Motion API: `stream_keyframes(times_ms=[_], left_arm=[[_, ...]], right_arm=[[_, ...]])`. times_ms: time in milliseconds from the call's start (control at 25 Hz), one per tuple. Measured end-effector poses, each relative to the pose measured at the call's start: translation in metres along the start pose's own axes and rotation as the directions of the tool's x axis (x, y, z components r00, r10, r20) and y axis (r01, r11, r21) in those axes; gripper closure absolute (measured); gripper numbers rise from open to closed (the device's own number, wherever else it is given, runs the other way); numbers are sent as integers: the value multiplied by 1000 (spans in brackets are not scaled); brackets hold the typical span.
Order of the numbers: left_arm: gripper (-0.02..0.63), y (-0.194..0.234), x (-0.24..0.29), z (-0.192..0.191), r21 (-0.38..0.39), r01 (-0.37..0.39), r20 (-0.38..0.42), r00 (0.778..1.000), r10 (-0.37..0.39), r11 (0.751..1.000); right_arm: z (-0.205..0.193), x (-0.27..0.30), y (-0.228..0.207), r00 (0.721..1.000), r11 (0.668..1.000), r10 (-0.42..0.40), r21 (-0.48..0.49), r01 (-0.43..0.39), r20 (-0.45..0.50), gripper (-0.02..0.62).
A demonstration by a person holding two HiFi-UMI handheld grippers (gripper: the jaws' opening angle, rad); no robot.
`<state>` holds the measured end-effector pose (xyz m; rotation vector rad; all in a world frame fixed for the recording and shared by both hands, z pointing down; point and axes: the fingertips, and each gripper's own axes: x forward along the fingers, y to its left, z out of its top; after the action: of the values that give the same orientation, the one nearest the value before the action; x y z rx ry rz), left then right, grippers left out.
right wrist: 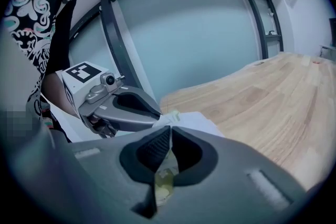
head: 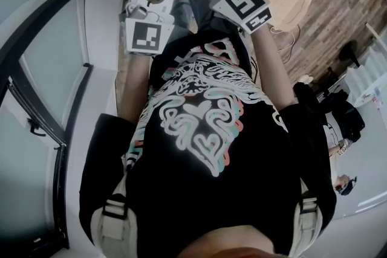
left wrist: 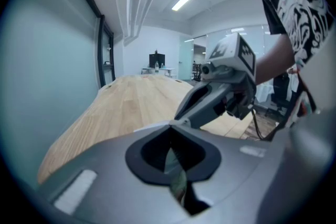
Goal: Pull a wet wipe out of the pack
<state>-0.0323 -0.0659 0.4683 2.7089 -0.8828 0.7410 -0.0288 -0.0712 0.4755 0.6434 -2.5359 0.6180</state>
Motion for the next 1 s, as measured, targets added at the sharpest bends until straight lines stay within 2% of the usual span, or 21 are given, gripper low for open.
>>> stream_keyframes(times_ms=[520, 720, 1000], left_arm=[[617, 1, 2, -1, -15, -4, -8, 1000, 4, 1000], [617, 3, 1, -1, -35, -13, -3, 1000, 13, 999], [617, 3, 1, -3, -45, -13, -5, 1000, 13, 999]], right_arm=[[-2, -6, 5, 1000, 1000, 2, 14, -2, 22, 586], [-3, -9, 1, 998, 996, 7, 92, -13, 63, 586], [-1, -16, -6, 995, 992, -20, 129, 7, 97, 586]])
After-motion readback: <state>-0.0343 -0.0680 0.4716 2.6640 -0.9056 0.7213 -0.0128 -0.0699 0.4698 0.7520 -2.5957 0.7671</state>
